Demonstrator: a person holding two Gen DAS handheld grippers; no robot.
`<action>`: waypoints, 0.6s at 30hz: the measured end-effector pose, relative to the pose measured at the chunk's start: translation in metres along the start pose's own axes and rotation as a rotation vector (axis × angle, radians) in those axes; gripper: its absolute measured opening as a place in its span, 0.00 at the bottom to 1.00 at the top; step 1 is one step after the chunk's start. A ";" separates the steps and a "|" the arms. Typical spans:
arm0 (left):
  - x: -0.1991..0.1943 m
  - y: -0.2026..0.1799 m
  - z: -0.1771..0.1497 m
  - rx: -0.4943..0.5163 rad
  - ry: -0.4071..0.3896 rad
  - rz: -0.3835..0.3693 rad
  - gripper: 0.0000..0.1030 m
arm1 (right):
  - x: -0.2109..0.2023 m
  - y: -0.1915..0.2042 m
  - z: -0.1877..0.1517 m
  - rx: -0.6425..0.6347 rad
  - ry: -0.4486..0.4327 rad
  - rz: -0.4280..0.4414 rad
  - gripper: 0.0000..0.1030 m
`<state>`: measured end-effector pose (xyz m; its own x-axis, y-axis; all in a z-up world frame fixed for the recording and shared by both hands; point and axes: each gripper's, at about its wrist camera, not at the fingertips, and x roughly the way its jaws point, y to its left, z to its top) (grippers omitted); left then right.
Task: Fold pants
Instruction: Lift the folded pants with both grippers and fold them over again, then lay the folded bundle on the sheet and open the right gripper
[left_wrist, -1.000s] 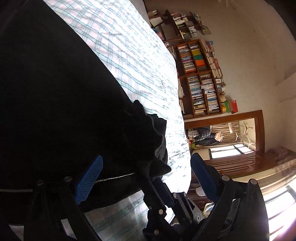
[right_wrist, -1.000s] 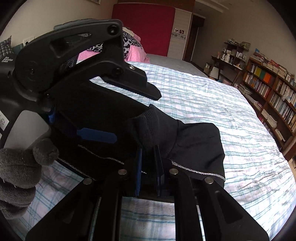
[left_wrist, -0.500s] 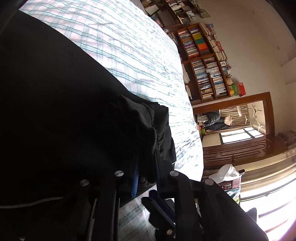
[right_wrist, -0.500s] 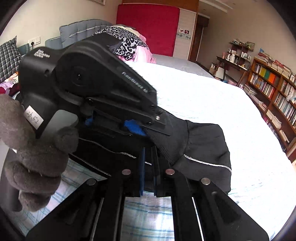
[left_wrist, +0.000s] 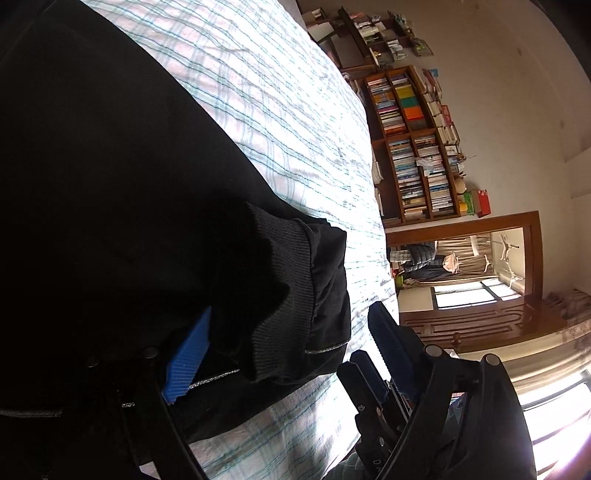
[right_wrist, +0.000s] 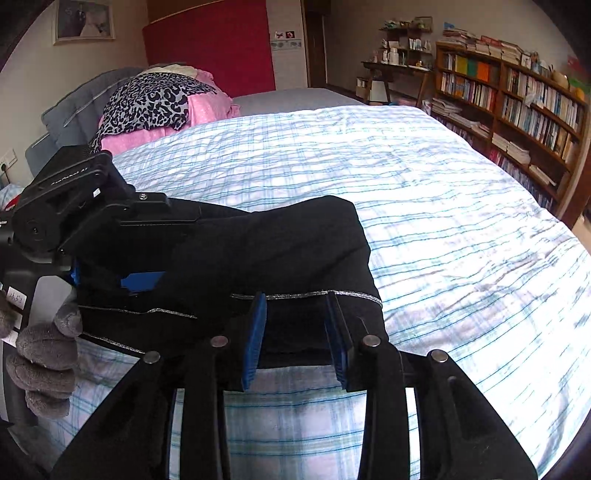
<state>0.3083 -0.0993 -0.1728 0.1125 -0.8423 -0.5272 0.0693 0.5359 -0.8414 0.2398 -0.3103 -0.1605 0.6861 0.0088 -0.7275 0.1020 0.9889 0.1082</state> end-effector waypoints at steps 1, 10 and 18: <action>0.003 -0.002 -0.001 0.005 0.010 0.002 0.80 | 0.000 -0.002 0.000 0.005 0.000 -0.001 0.32; 0.009 -0.020 -0.006 0.099 0.014 0.098 0.13 | -0.008 -0.002 -0.016 0.036 -0.016 -0.023 0.32; -0.045 -0.062 -0.003 0.262 -0.091 0.125 0.13 | -0.012 -0.001 -0.015 0.044 -0.029 -0.028 0.32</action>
<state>0.2965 -0.0952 -0.0973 0.2241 -0.7666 -0.6018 0.3011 0.6417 -0.7053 0.2209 -0.3089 -0.1616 0.7029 -0.0237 -0.7109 0.1525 0.9812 0.1180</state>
